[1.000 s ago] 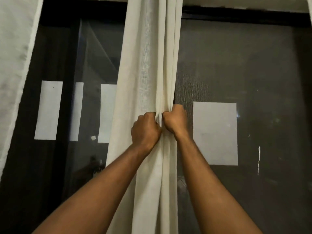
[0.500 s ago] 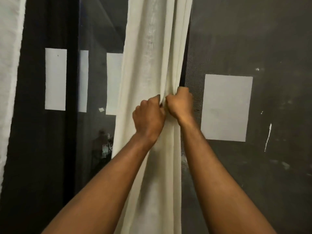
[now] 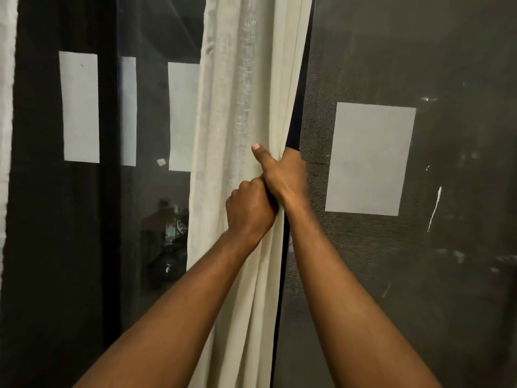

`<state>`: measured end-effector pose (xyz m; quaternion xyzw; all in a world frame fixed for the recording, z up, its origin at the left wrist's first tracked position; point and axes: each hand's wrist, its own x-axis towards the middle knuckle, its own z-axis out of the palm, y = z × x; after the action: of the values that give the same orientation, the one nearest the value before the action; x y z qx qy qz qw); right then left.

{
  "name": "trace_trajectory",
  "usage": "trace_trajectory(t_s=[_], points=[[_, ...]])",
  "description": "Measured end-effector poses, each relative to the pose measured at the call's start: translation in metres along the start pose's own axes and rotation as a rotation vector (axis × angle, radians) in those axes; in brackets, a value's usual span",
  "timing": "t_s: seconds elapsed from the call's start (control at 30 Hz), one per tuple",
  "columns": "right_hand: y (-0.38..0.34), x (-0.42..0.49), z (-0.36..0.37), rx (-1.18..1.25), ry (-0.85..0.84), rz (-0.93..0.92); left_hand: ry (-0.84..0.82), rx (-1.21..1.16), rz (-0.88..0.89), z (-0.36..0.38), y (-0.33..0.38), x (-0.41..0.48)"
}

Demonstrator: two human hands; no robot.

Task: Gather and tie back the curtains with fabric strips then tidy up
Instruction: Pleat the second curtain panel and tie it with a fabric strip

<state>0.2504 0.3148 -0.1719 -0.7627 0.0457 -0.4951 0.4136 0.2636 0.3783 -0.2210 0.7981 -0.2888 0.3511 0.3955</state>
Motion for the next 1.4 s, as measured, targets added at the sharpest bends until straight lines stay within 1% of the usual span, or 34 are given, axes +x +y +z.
trace_trajectory(t_s=[0.1, 0.17, 0.2, 0.27, 0.33, 0.4, 0.47, 0.5, 0.57, 0.63, 0.73, 0.8, 0.9, 1.07, 1.27, 1.4], points=[[0.004, 0.006, 0.001, -0.068, 0.080, 0.027, -0.106, -0.061, 0.021, -0.007, -0.001, -0.002], [0.003, 0.009, -0.001, -0.072, 0.104, 0.048, -0.096, -0.127, 0.053, -0.014, -0.002, 0.000], [0.001, 0.011, -0.001, -0.075, 0.114, 0.054, -0.063, -0.167, 0.061, -0.018, -0.003, 0.003], [-0.005, 0.015, -0.004, -0.087, 0.144, 0.054, 0.048, -0.236, 0.104, -0.024, -0.003, 0.011], [-0.012, 0.022, -0.006, -0.077, 0.167, 0.035, 0.230, -0.206, 0.205, -0.032, -0.001, 0.024], [-0.020, 0.031, -0.008, -0.090, 0.189, 0.022, 0.444, -0.026, 0.341, -0.042, 0.001, 0.045], [-0.029, 0.041, -0.011, -0.102, 0.211, 0.013, 0.586, 0.149, 0.414, -0.053, 0.004, 0.067], [-0.035, 0.048, -0.013, -0.102, 0.221, 0.007, 0.626, 0.216, 0.420, -0.060, 0.005, 0.079], [-0.049, 0.059, -0.017, -0.109, 0.237, 0.003, 0.662, 0.288, 0.354, -0.074, 0.009, 0.101], [-0.066, 0.068, -0.025, -0.123, 0.233, -0.015, 0.646, 0.214, 0.208, -0.091, 0.014, 0.121], [-0.086, 0.077, -0.035, -0.161, 0.227, -0.042, 0.483, -0.101, -0.082, -0.112, 0.023, 0.146], [-0.096, 0.082, -0.038, -0.170, 0.228, -0.056, 0.407, -0.205, -0.165, -0.124, 0.023, 0.164], [-0.106, 0.088, -0.038, -0.159, 0.234, -0.071, 0.361, -0.273, -0.189, -0.136, 0.025, 0.188], [-0.112, 0.091, -0.038, -0.168, 0.252, -0.077, 0.353, -0.194, -0.118, -0.137, 0.042, 0.203], [-0.127, 0.096, -0.042, -0.194, 0.242, -0.095, 0.361, -0.233, -0.109, -0.138, 0.051, 0.213], [-0.137, 0.102, -0.046, -0.191, 0.236, -0.112, 0.347, -0.265, -0.073, -0.147, 0.058, 0.230]])
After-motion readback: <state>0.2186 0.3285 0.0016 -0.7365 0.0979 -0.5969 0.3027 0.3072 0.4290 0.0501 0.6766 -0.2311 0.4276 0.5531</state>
